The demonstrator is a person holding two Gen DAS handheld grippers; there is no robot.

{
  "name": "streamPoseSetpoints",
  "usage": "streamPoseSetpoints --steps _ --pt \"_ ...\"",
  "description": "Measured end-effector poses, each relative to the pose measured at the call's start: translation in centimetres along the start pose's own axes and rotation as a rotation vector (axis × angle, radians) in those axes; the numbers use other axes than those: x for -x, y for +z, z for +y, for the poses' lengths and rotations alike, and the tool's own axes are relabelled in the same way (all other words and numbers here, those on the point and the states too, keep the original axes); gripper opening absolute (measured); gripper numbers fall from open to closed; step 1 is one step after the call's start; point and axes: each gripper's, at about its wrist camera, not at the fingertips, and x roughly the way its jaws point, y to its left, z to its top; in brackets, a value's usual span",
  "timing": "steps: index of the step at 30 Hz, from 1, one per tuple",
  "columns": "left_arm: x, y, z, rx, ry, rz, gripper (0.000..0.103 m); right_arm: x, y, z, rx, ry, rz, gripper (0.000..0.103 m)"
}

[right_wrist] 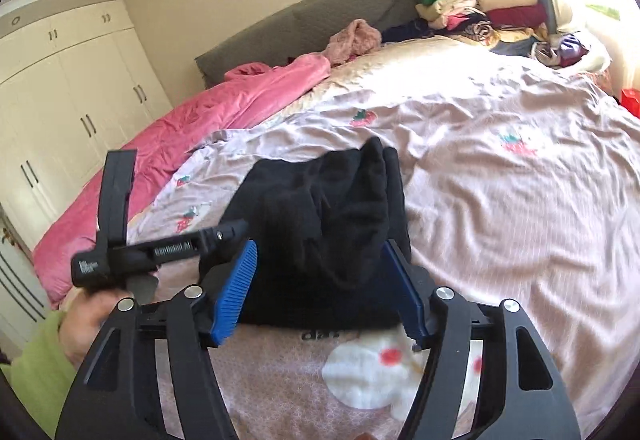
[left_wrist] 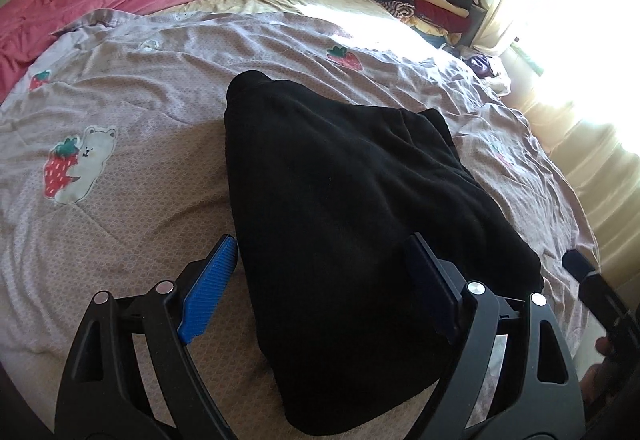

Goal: Fold small clothes

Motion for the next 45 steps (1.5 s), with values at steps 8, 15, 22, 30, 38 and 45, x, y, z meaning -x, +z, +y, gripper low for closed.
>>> streamPoseSetpoints --steps 8,15,22,30,38,45 --pt "0.8 -0.2 -0.2 -0.031 0.008 -0.021 0.077 -4.4 4.8 0.0 0.026 0.026 0.126 0.073" --pt "1.3 -0.3 0.2 -0.041 0.002 -0.03 0.077 -9.0 7.0 -1.3 0.0 0.02 0.232 0.073" --pt "1.5 -0.2 2.3 0.019 0.003 -0.038 0.077 -11.9 7.9 -1.7 0.015 -0.013 0.272 0.067" --pt "1.2 -0.7 2.1 0.007 -0.002 -0.032 0.077 -15.1 7.4 -2.4 0.025 -0.067 0.318 0.053" --pt "1.1 -1.0 1.8 0.001 -0.01 -0.036 0.077 -16.0 7.3 -1.8 0.071 -0.066 0.323 0.026" --pt "1.2 -1.2 1.6 -0.008 -0.011 -0.042 0.078 -16.9 7.2 -3.0 0.045 -0.104 0.337 0.04"
